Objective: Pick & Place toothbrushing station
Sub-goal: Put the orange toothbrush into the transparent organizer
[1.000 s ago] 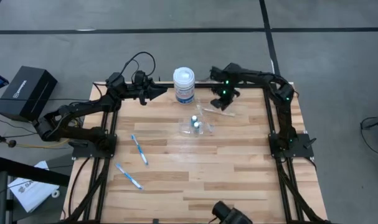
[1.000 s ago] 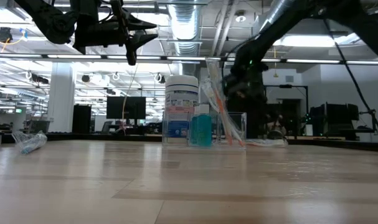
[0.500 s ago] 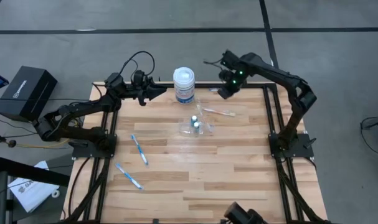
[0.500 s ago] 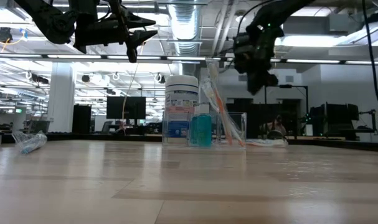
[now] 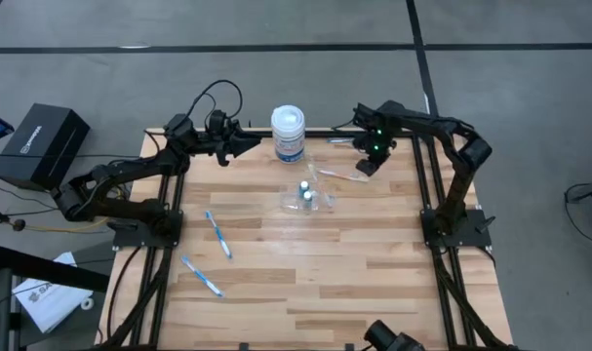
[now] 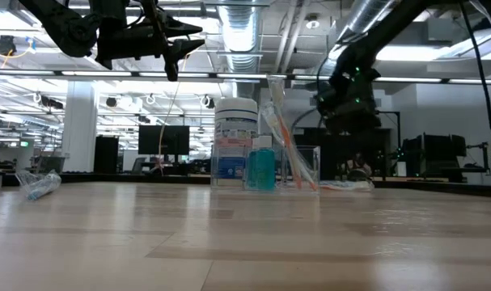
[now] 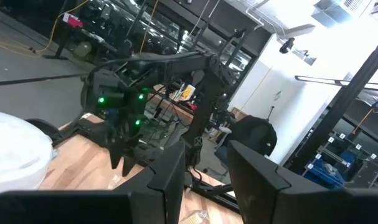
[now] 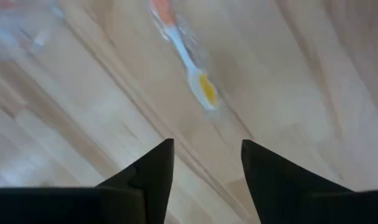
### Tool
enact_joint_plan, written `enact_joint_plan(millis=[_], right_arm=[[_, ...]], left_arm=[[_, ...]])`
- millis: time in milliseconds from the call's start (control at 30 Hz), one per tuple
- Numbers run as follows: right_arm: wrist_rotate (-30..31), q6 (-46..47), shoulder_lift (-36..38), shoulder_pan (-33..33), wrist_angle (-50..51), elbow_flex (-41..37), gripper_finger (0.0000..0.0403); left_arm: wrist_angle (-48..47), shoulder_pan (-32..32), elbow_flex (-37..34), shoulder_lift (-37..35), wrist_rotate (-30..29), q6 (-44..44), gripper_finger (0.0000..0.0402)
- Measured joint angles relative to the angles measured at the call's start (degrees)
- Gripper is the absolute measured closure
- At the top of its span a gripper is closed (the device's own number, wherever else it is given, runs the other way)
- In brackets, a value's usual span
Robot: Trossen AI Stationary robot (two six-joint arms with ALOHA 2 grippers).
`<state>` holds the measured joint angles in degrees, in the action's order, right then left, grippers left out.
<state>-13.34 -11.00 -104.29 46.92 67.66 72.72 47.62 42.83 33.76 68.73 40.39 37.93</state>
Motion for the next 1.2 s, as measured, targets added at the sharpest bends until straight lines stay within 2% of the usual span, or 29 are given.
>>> enact_joint_plan(millis=[100,267,367,500,667,933,1200], right_arm=[[-1.6,2.7,0.0,1.3,-2.2,-1.9,0.0242],[-12.5,11.3,0.0,2.9,-2.8,-2.8,0.0257],[-16.5,12.9,0.7,2.7,-2.8,-2.8,0.0258],[-16.5,15.1,1.9,2.0,-3.4,-2.8,0.0256],[-11.6,16.2,2.0,2.9,-1.3,-3.1,0.0243],[-11.2,21.0,2.0,3.6,-7.9,-8.4,0.0224],[-11.0,23.5,2.0,3.6,-13.2,-13.2,0.0233]], left_arm=[[0.0,0.0,0.0,0.0,0.0,0.0,0.0286],[0.0,0.0,0.0,0.0,0.0,0.0,0.0286],[0.0,0.0,0.0,0.0,0.0,0.0,0.0286],[0.0,0.0,0.0,0.0,0.0,-0.2,0.0286],[-0.1,0.0,0.0,0.0,0.0,-0.6,0.0286],[-0.1,0.0,0.0,0.0,0.1,-0.6,0.0286],[-0.3,0.0,0.0,0.0,0.4,-0.6,0.0286]])
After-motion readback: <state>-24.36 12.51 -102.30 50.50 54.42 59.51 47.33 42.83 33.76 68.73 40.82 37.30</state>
